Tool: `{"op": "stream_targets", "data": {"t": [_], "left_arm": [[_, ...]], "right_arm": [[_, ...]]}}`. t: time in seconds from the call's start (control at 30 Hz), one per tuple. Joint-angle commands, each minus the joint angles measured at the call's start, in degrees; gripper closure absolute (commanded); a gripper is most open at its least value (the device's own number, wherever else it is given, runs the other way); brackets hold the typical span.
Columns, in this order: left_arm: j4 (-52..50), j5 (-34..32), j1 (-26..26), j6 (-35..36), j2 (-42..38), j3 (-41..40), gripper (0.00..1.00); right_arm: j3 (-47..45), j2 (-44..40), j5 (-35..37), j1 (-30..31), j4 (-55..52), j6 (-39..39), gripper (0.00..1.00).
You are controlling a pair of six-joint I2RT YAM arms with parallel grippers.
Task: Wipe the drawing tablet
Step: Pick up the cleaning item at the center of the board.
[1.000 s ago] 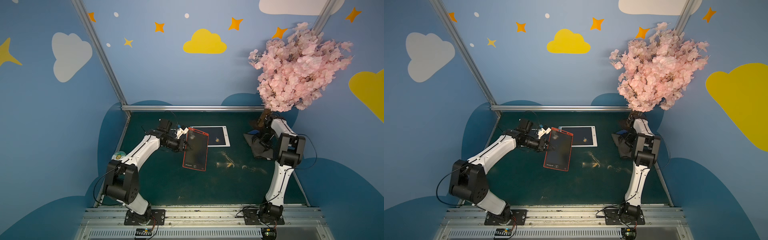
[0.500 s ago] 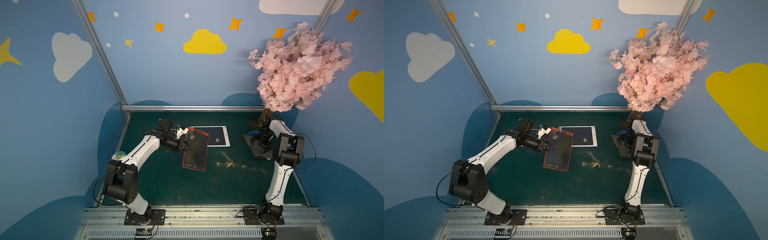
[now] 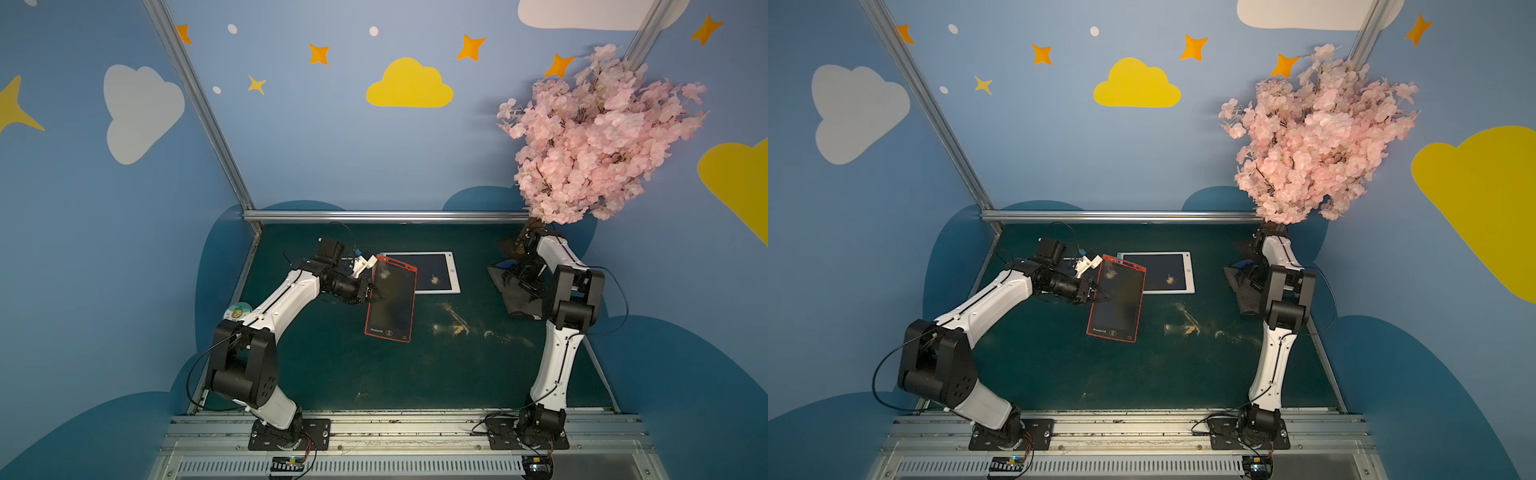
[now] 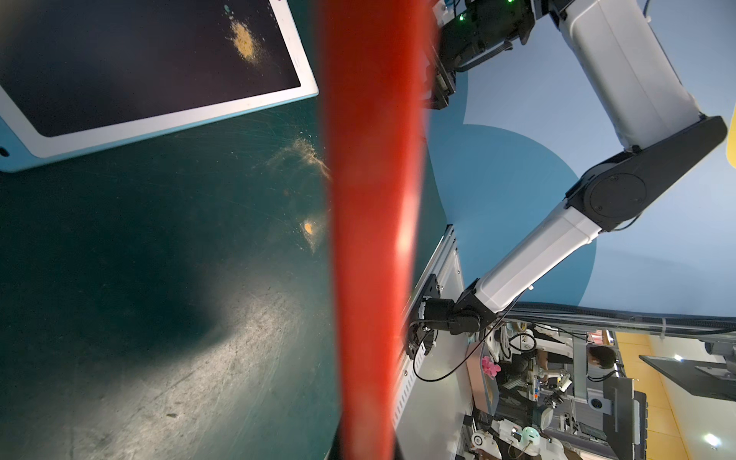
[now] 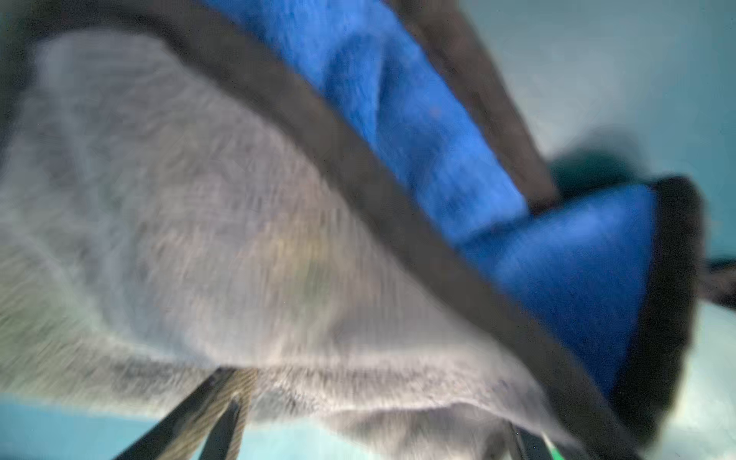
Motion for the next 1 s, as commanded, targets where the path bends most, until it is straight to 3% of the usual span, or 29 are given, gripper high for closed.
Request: {"op": "stream_targets", "data": {"t": [0.0,0.1,0.17,0.23,0.27,0.3,0.33,0.67,0.77,0.97], "left_arm": [[-0.9,0.7,-0.2,1.3,-1.6,-0.3,0.97],[-0.9,0.7,-0.2,1.2,-1.5,-0.3,0.97],[-1.0,0.5,-0.2,1.3,-1.5,-0.2,0.97],[-1.2,0.3,-0.2,1.4,-1.4,-0.2,0.97],[-1.2,0.2,-0.2,1.4,-1.3,-0.1,0.97],[-1.2,0.1,-0.2,1.4,-1.2,-0.1,0.97],[-1.2,0.0,-0.2,1.4,-1.2,-0.1,0.97],[-1.1,-0.4,-0.2,1.7,-0.6,0.1,0.97],[-1.7,-3.7,-1.0,2.6,-0.9,0.4,0.97],[-6.3,-9.0,-3.8,3.7,0.1,4.8,0.97]], "right_arm": [[0.0,4.0,0.7,0.4,-0.8,-0.9,0.08],[-2.2,2.5,1.9,1.1,0.5,-1.7,0.14],[-4.4,0.4,2.0,1.3,2.1,-2.5,0.29],[-6.0,-2.1,2.5,1.7,3.7,-3.6,0.56],[-6.5,-3.3,2.7,2.0,4.1,-4.3,0.79],[-6.7,-4.4,3.2,2.3,4.1,-4.7,0.96],[-6.9,-5.7,3.9,2.5,4.1,-4.9,1.0],[-5.1,-18.5,6.6,9.0,3.1,-10.1,1.0],[-3.6,-22.1,10.3,15.3,2.9,-16.3,1.0],[-9.1,-28.0,12.8,30.4,6.2,-27.8,1.0]]}}
